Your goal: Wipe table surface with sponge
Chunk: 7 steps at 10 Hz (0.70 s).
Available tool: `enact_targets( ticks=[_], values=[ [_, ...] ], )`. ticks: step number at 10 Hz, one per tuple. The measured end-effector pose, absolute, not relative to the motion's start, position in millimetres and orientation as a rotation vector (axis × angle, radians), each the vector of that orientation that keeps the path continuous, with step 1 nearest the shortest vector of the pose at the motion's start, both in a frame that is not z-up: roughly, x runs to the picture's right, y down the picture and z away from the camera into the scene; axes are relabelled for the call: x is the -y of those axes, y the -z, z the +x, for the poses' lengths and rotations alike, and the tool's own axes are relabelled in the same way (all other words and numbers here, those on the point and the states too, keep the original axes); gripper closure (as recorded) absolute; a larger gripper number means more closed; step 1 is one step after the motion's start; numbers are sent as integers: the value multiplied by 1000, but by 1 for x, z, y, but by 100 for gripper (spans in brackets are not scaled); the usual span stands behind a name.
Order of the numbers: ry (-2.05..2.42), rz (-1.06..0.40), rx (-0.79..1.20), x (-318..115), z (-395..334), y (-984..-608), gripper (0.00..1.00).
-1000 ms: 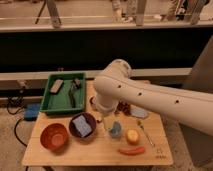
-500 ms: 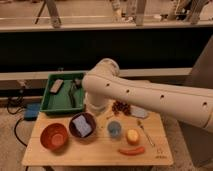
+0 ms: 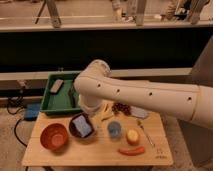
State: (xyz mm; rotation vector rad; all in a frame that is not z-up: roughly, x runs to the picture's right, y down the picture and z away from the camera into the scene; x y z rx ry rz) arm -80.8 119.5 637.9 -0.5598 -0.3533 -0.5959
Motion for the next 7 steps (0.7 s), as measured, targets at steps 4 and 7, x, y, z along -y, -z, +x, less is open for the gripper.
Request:
enact_targets(
  ticks=[4,7],
  values=[
    [938,-572,421,-121,-111,-662,20],
    [1054,-538,480,-129,-121,-692,20]
  ],
)
